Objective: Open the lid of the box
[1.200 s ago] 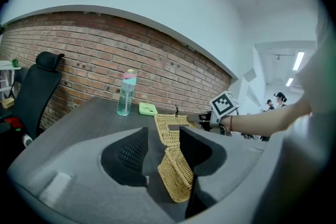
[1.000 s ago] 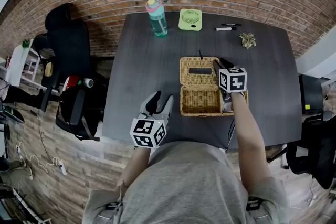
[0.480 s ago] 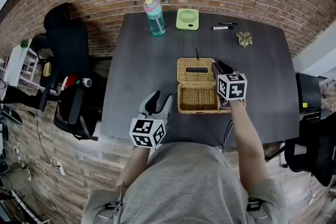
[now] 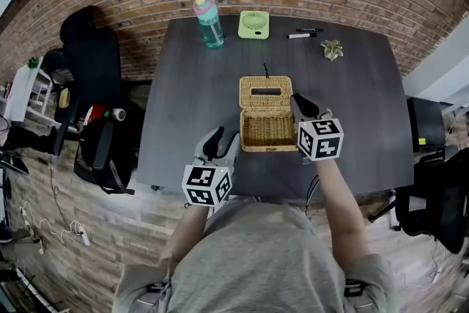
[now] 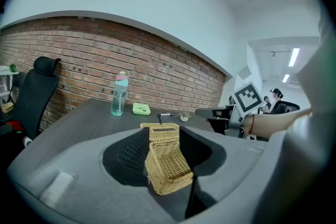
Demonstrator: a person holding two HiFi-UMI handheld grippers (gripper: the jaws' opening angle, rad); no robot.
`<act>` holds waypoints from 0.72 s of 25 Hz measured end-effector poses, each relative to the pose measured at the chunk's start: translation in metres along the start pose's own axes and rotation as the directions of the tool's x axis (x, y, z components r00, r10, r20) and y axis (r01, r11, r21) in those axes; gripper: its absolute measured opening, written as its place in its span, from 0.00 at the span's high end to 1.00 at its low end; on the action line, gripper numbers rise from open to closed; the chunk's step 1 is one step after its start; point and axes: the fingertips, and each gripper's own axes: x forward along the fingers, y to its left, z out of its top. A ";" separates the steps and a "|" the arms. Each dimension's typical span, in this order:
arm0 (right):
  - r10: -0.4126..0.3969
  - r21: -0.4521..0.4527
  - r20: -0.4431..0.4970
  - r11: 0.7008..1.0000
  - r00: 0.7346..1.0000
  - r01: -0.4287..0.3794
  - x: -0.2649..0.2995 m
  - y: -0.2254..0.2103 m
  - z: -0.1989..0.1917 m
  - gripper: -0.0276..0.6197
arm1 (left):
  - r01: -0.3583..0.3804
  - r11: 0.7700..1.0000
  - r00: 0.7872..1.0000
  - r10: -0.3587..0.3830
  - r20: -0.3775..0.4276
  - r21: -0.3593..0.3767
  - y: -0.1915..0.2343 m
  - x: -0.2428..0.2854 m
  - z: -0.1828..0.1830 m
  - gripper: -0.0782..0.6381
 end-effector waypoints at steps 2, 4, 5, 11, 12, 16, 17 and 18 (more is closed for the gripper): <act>0.016 -0.005 0.014 1.000 1.000 -0.016 -0.013 0.008 0.000 0.91 | -0.003 1.000 1.000 0.003 -0.001 0.004 -0.007 -0.004 -0.001 0.64; 0.033 -0.012 0.027 0.999 0.999 -0.032 -0.026 0.016 0.001 0.91 | -0.009 1.000 1.000 0.009 0.003 0.007 -0.013 -0.010 -0.001 0.65; 0.040 -0.015 0.034 0.999 0.999 -0.040 -0.033 0.020 0.000 0.91 | -0.013 1.000 1.000 0.013 0.006 0.009 -0.016 -0.013 -0.002 0.66; 0.084 -0.017 0.067 0.996 0.994 -0.083 -0.075 0.041 -0.006 0.92 | -0.041 0.999 0.999 0.041 0.019 0.007 -0.035 -0.032 -0.007 0.68; 0.091 -0.015 0.071 0.996 0.993 -0.090 -0.083 0.045 -0.008 0.92 | -0.045 0.999 0.999 0.045 0.020 0.008 -0.039 -0.037 -0.008 0.68; 0.121 -0.008 0.083 0.993 0.989 -0.121 -0.112 0.058 -0.018 0.93 | -0.059 0.998 0.998 0.059 0.025 0.003 -0.055 -0.056 -0.017 0.71; 0.129 -0.009 0.084 0.992 0.988 -0.129 -0.120 0.061 -0.020 0.93 | -0.062 0.998 0.998 0.062 0.026 0.001 -0.060 -0.061 -0.020 0.71; 0.136 -0.011 0.085 0.991 0.987 -0.135 -0.128 0.064 -0.023 0.93 | -0.065 0.998 0.998 0.065 0.027 0.000 -0.065 -0.066 -0.023 0.72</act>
